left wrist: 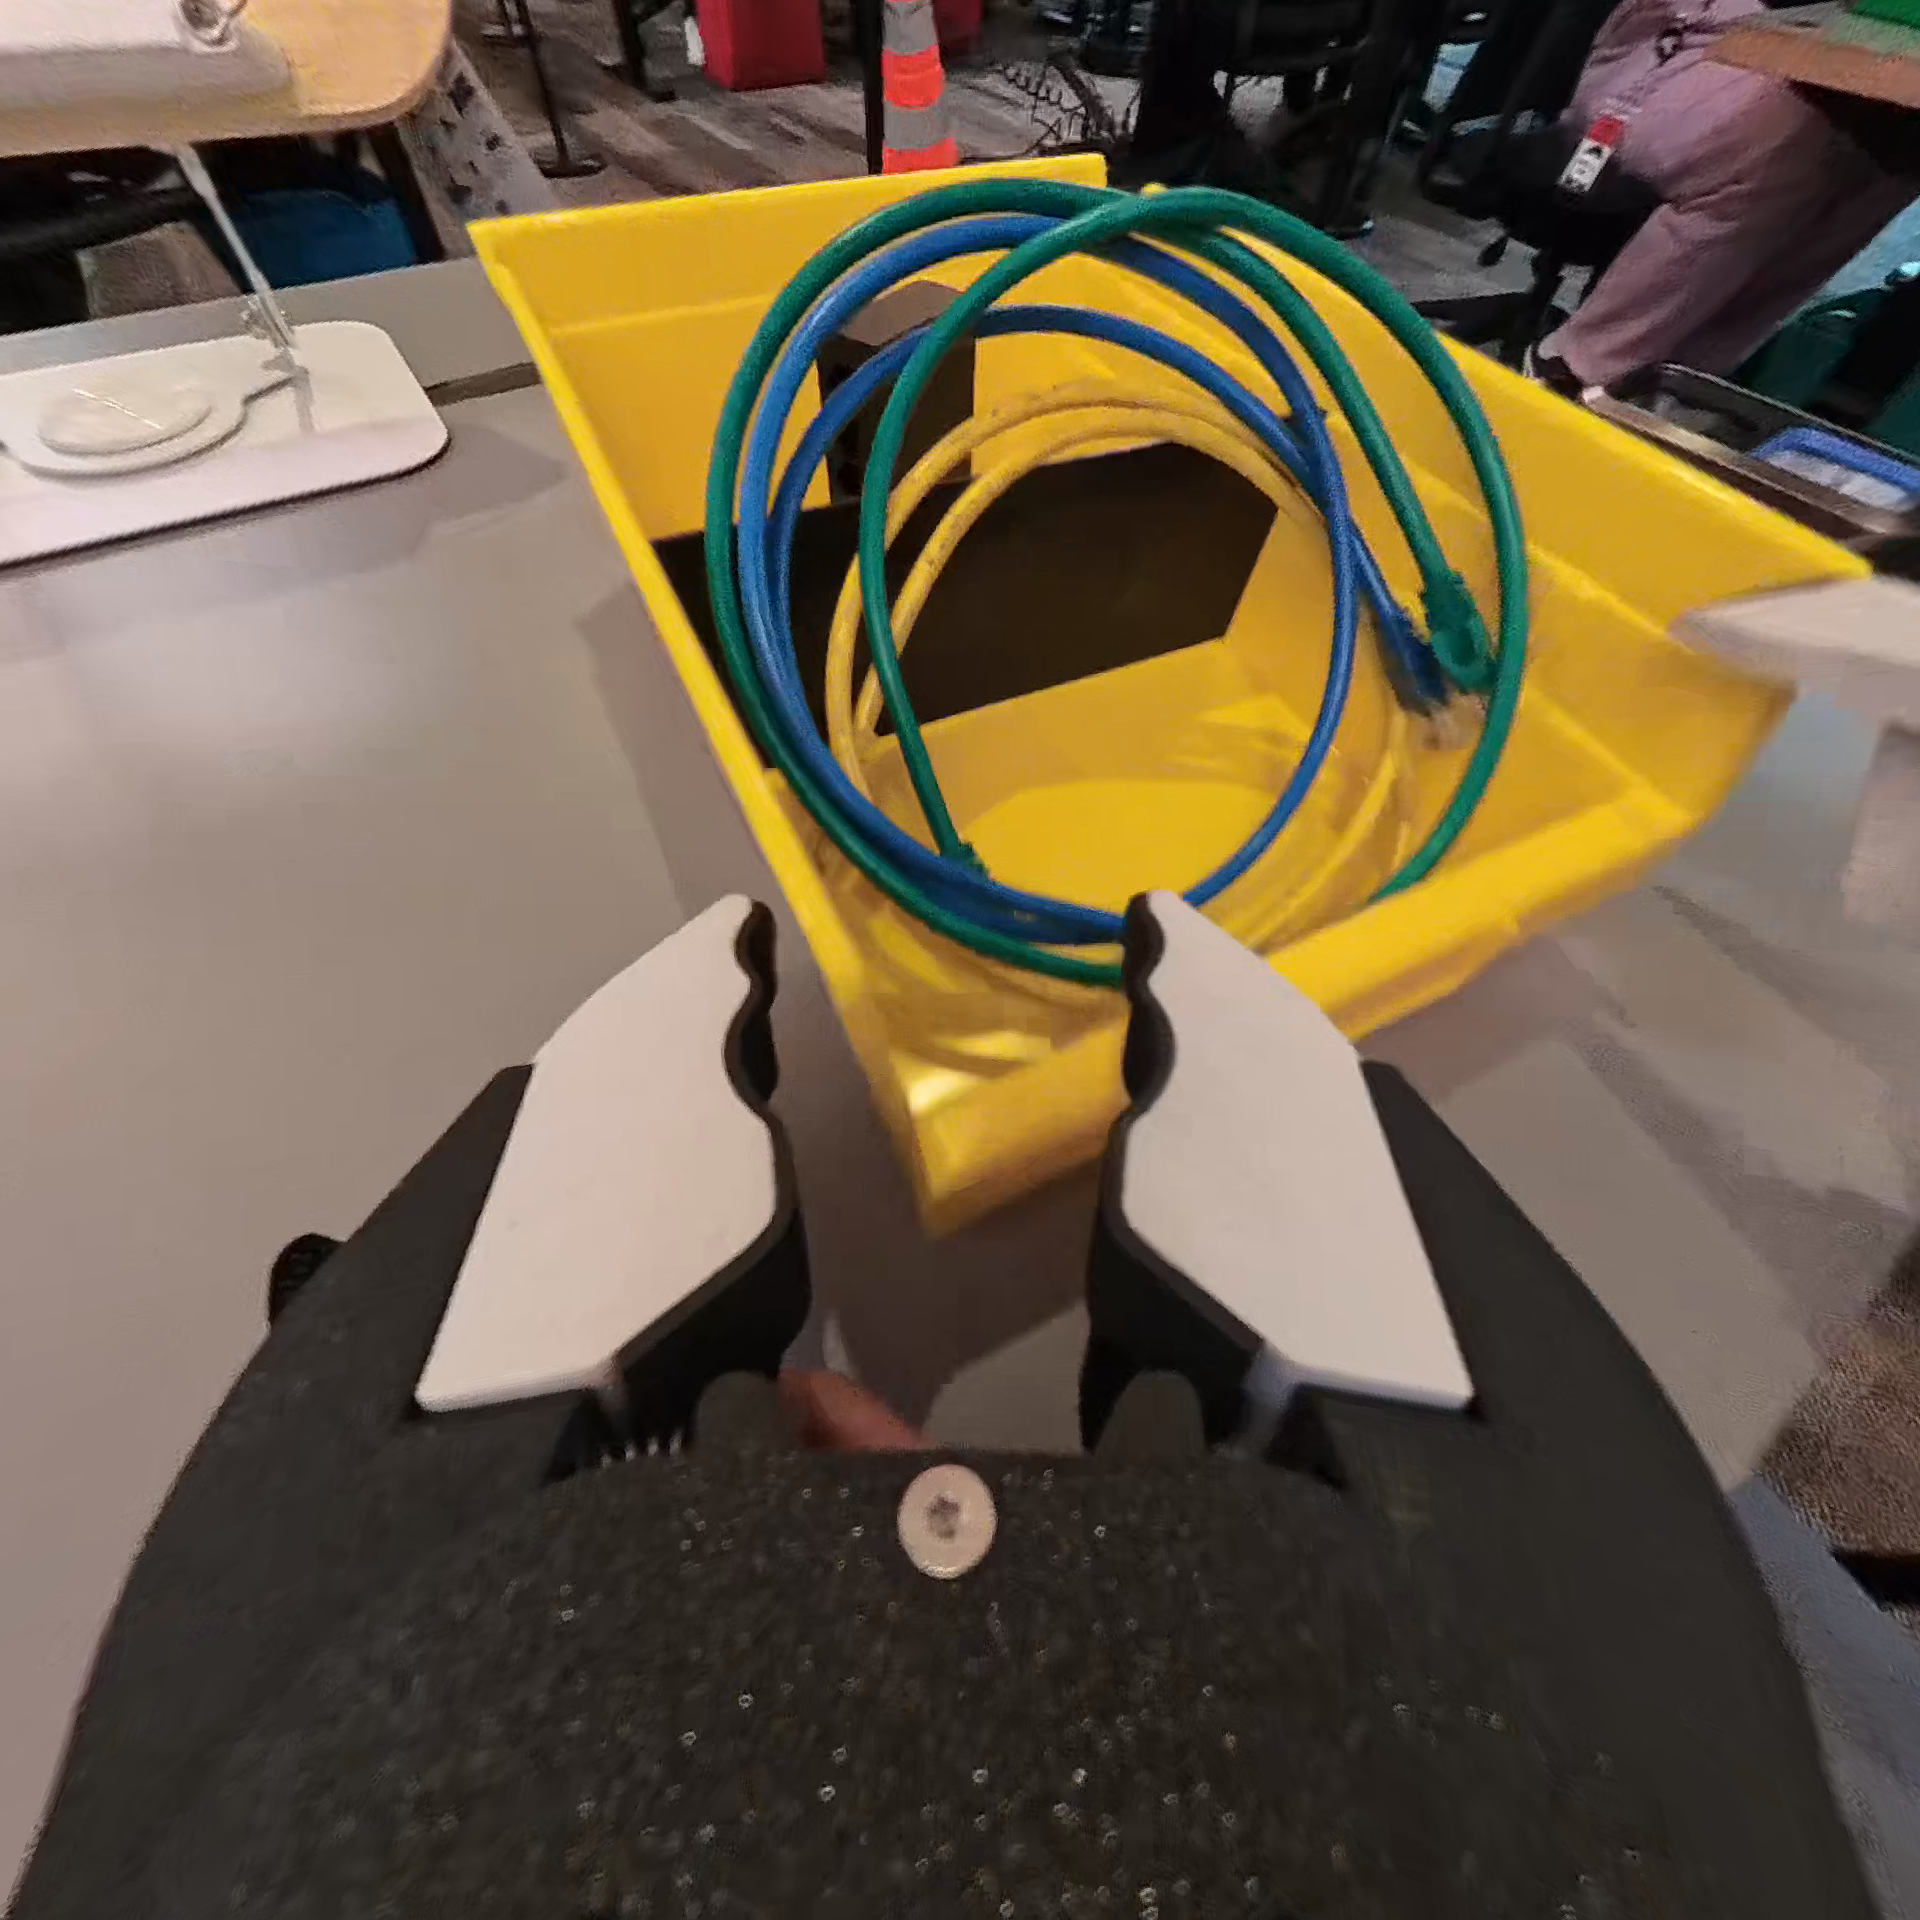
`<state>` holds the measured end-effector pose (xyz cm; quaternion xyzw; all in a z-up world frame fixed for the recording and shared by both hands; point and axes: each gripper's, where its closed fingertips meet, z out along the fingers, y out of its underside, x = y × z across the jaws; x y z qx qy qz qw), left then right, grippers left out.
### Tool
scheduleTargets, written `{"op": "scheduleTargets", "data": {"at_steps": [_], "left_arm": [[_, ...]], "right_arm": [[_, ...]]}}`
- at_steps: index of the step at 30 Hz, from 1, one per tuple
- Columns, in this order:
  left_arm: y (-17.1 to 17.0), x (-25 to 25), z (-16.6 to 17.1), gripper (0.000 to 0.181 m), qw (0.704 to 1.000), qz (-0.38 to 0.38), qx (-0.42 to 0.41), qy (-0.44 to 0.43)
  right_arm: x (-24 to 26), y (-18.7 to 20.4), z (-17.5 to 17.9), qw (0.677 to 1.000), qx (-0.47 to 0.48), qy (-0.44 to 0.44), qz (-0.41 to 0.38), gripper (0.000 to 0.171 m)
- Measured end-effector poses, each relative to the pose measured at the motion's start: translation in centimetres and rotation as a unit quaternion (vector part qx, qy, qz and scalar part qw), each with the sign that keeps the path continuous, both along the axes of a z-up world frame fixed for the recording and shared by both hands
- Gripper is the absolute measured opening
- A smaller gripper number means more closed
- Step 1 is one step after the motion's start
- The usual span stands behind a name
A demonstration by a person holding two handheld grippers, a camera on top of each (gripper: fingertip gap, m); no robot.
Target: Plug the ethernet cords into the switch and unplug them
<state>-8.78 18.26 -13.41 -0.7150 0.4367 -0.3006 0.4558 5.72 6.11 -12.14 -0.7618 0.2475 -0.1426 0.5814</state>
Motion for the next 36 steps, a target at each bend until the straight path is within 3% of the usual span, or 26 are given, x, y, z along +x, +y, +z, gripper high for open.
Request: {"op": "scheduleTargets", "data": {"at_steps": [2,5,8,13,20,26,31,32,34,36], "left_arm": [[1.0,0.8,-0.3,0.052,1.0,0.015,0.012,0.007],[1.9,0.8,-1.3,0.035,0.998,0.024,0.016,0.048],[3.5,0.1,-1.5,0.011,0.997,0.046,0.008,0.054],[4.9,-3.6,-1.2,0.005,0.993,0.078,0.06,0.062],[8.1,-11.7,1.2,0.005,0.983,0.146,0.104,0.038],[12.5,-18.9,-1.0,0.004,0.977,0.196,0.062,0.059],[13.8,-20.6,-1.2,0.005,0.975,0.205,0.055,0.068],[13.4,-20.4,-1.3,0.007,0.978,0.192,0.05,0.068],[12.3,-20.3,-1.3,0.03,0.985,0.161,0.026,0.047],[12.1,-21.8,0.8,0.037,0.984,0.176,0.017,-0.03]], "right_arm": [[0.4,1.2,-1.6,1.0,-0.019,0.023,-0.001,0.046],[0.2,3.2,-3.3,0.998,-0.046,0.052,0.0,0.015],[0.6,4.0,-3.2,0.998,-0.055,0.034,-0.023,0.008],[-2.2,5.8,-1.7,0.999,-0.051,-0.001,-0.007,0.003],[-9.0,11.0,1.6,0.999,0.006,-0.035,0.033,0.003],[-15.8,17.0,-1.0,0.99,-0.059,-0.073,0.109,0.004],[-17.6,18.9,-3.1,0.988,-0.071,-0.004,0.137,0.005],[-17.6,19.0,-3.0,0.988,-0.07,-0.001,0.141,0.005],[-17.8,19.0,-3.1,0.985,-0.068,0.009,0.159,0.005],[-18.7,18.4,-3.0,0.977,-0.059,0.034,0.201,0.015]]}}
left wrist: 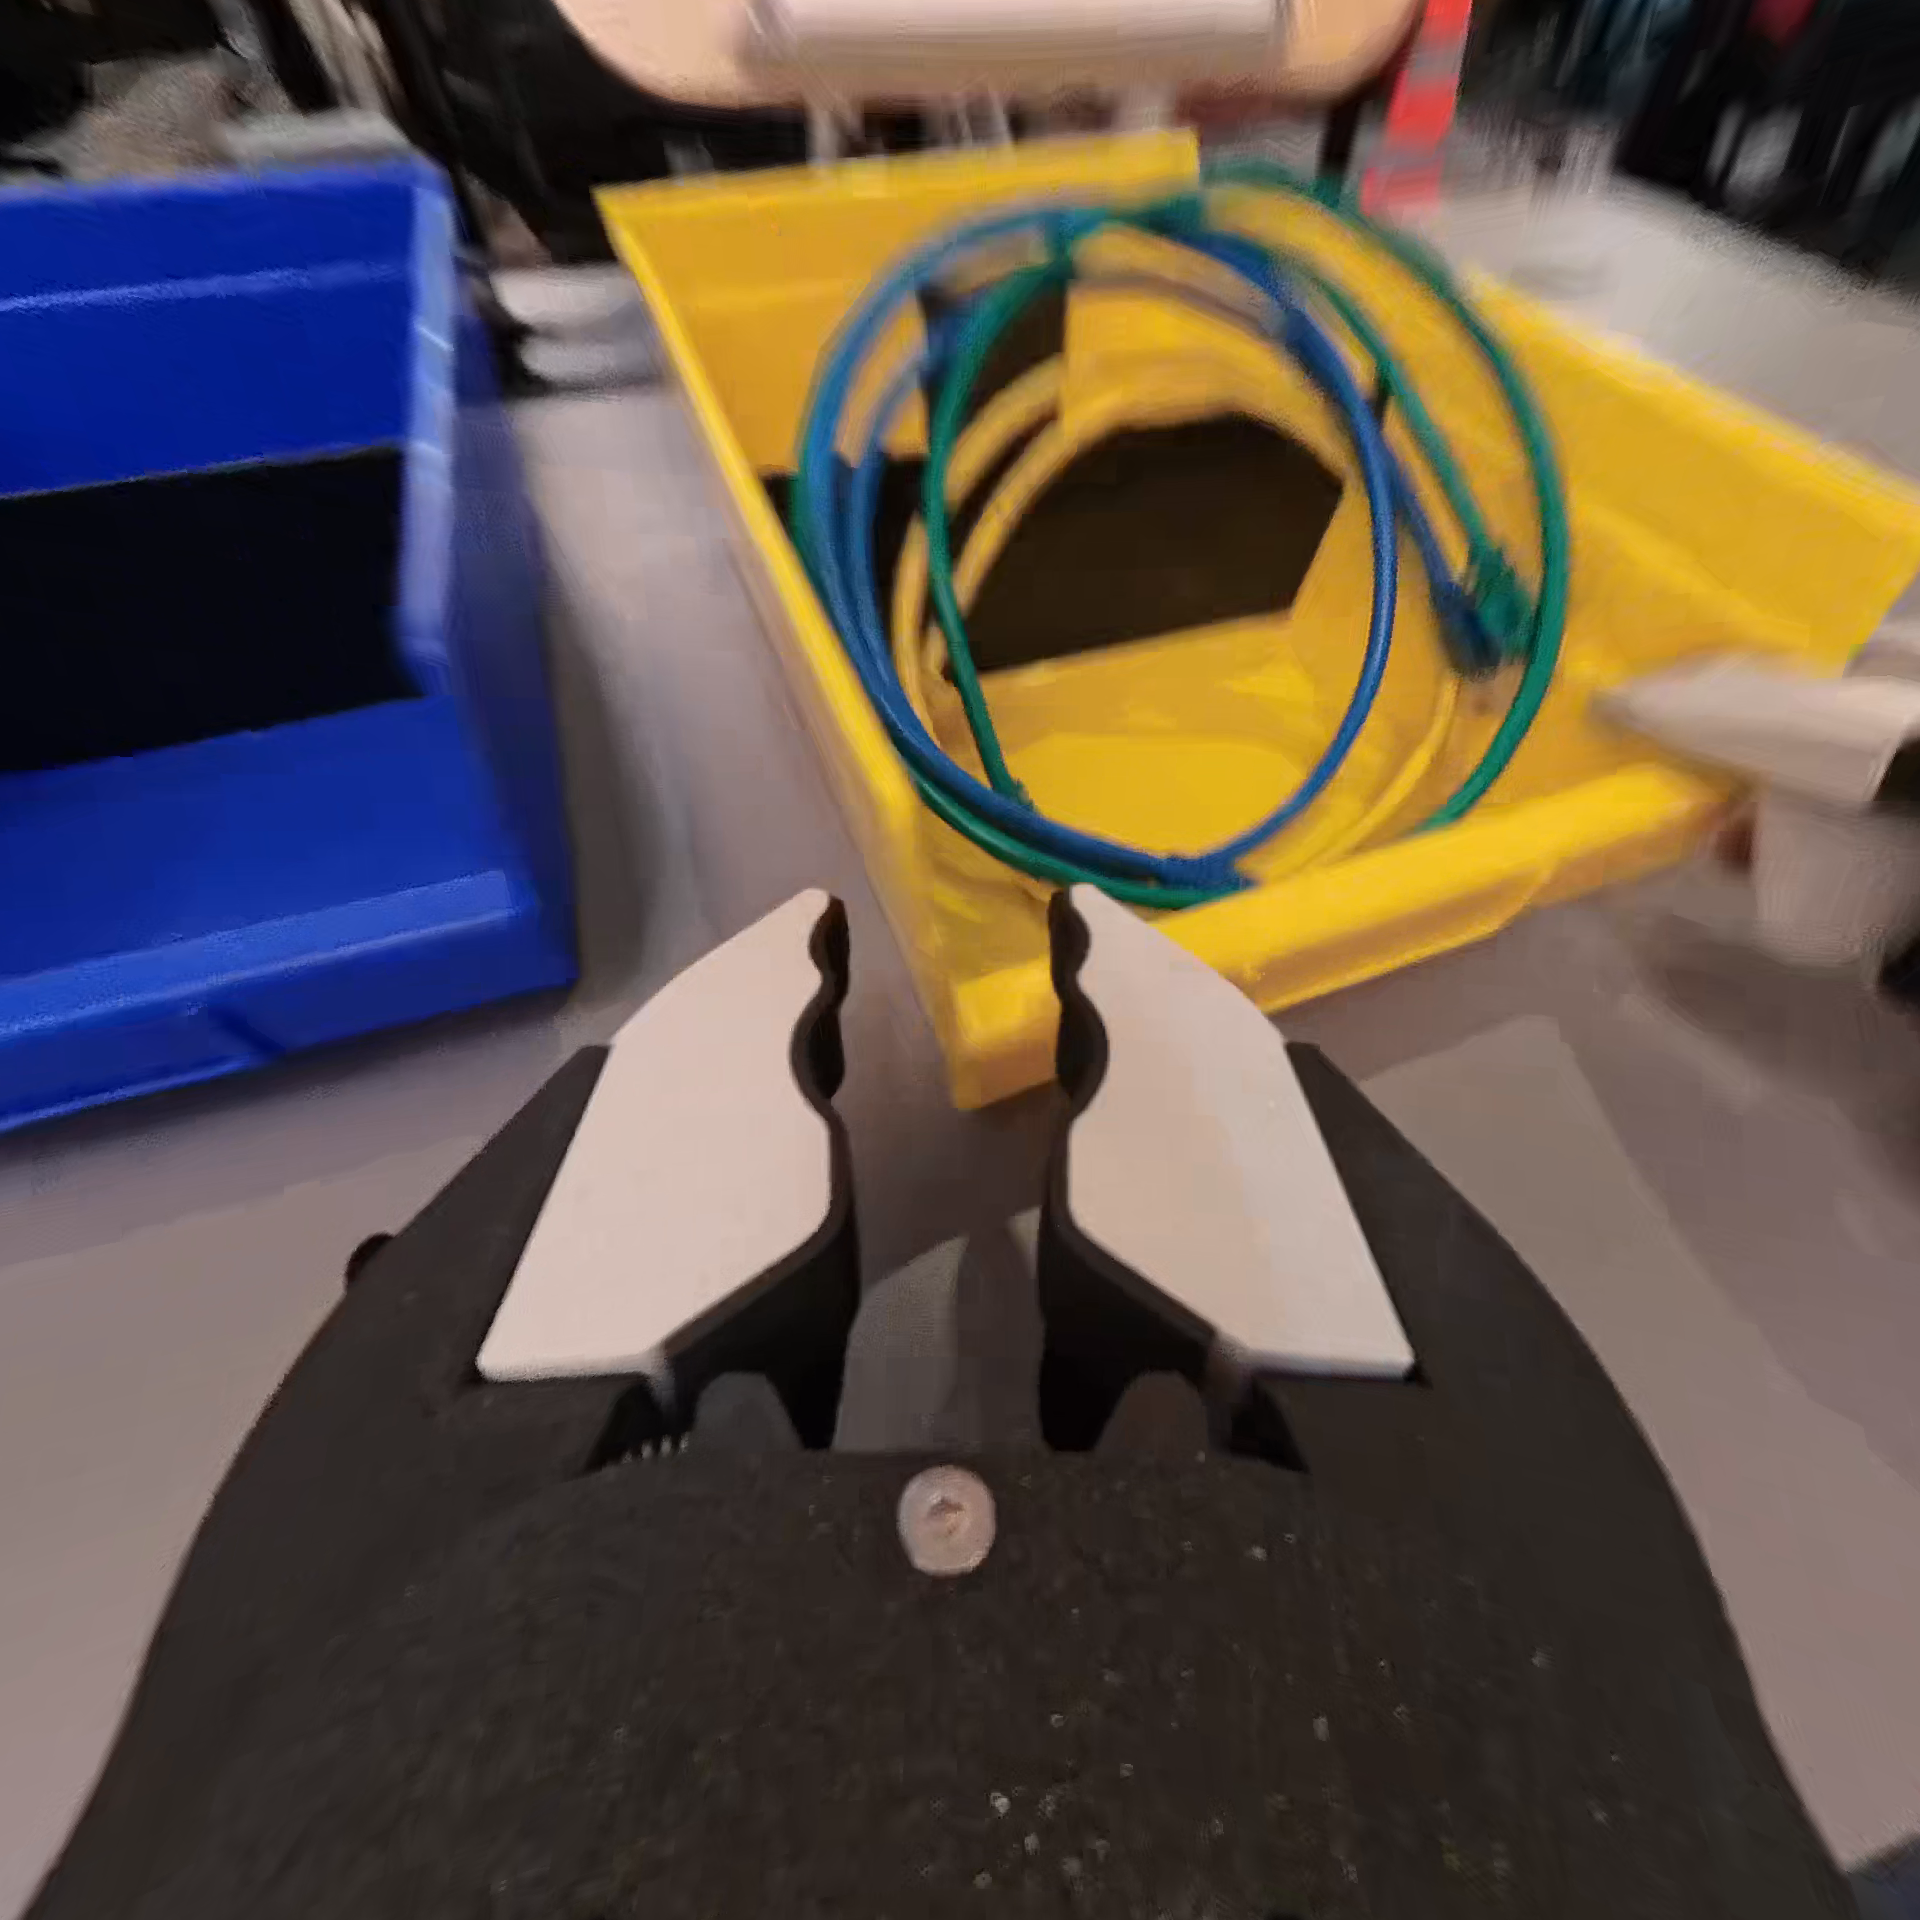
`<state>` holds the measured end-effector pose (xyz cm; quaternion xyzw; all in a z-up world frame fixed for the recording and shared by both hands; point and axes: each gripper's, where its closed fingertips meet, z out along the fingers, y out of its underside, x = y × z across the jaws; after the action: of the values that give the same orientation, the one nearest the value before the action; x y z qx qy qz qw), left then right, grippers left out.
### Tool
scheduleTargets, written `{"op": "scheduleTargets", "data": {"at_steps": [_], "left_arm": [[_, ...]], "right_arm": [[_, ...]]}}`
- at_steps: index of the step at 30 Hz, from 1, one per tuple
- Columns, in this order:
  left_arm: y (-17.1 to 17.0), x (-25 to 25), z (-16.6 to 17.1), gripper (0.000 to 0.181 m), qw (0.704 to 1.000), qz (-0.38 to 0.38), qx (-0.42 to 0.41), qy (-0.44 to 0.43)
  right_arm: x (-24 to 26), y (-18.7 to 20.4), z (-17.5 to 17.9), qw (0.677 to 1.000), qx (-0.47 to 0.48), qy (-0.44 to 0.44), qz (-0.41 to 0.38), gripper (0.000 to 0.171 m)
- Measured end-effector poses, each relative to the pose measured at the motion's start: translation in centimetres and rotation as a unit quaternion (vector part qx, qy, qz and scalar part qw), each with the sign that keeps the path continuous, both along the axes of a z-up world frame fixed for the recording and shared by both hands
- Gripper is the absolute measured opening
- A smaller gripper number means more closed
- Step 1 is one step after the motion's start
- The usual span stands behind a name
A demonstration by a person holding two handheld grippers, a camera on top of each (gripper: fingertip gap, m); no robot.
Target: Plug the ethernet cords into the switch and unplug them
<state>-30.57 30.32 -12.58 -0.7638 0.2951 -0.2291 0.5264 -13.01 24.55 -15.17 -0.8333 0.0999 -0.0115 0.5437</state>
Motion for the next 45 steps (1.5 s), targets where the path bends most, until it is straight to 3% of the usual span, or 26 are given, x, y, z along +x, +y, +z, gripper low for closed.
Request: {"op": "scheduleTargets", "data": {"at_steps": [3,8,10,12,16,19,20,21,24,29,33,37,40,42,45], "left_arm": [[1.4,-5.8,3.1,0.037,0.993,0.075,0.014,-0.091],[8.3,-20.1,1.8,0.04,0.973,0.228,0.018,-0.03],[11.5,-24.0,0.0,0.043,0.968,0.25,-0.001,0.005],[13.8,-24.7,-1.1,0.044,0.976,0.216,-0.032,-0.01],[17.2,-23.4,0.3,0.046,0.983,0.175,-0.012,-0.058],[18.9,-21.7,0.0,0.045,0.987,0.161,-0.005,-0.023],[19.3,-21.3,-0.6,0.039,0.987,0.159,-0.009,-0.002],[19.5,-21.0,-1.2,0.011,0.988,0.155,-0.012,0.013],[19.6,-20.3,-1.4,0.003,0.988,0.152,-0.026,0.003],[18.7,-20.1,-1.7,0.003,0.987,0.157,-0.039,0.015],[15.8,-19.9,-1.8,0.004,0.987,0.148,-0.045,0.039],[11.2,-20.7,-1.9,0.005,0.984,0.151,-0.082,0.055],[6.6,-21.5,-1.9,0.005,0.979,0.165,-0.082,0.085],[3.0,-21.7,-1.9,0.005,0.978,0.171,-0.082,0.09],[-2.2,-21.9,-1.8,0.006,0.973,0.188,-0.087,0.1]], "right_arm": [[-1.0,-2.2,0.4,0.998,0.014,0.027,0.056,0.026],[1.0,-4.3,1.5,0.998,0.042,0.005,0.052,0.025],[1.7,-4.8,0.5,0.999,0.023,0.005,0.045,0.025],[2.1,-5.7,0.0,0.999,0.011,0.018,0.041,0.025],[4.2,-7.9,0.4,0.999,0.028,0.016,0.013,0.024],[5.7,-9.3,0.6,0.999,0.032,0.022,-0.011,0.024],[5.9,-9.7,0.6,0.999,0.035,0.027,-0.014,0.024],[6.1,-10.1,0.7,0.999,0.036,0.031,-0.016,0.024],[6.2,-10.8,1.0,0.999,0.041,0.022,-0.021,0.025],[3.3,-10.4,2.3,0.998,0.061,-0.004,0.012,0.025],[-3.4,-8.3,2.7,0.992,0.064,-0.016,0.112,0.027],[-12.0,-5.6,2.1,0.974,0.057,-0.014,0.218,0.033],[-16.8,-3.8,2.3,0.965,0.052,-0.006,0.258,0.047],[-17.9,-2.5,2.5,0.968,0.051,-0.015,0.246,0.062],[-18.5,-0.9,2.9,0.975,0.057,-0.009,0.215,0.068]]}}
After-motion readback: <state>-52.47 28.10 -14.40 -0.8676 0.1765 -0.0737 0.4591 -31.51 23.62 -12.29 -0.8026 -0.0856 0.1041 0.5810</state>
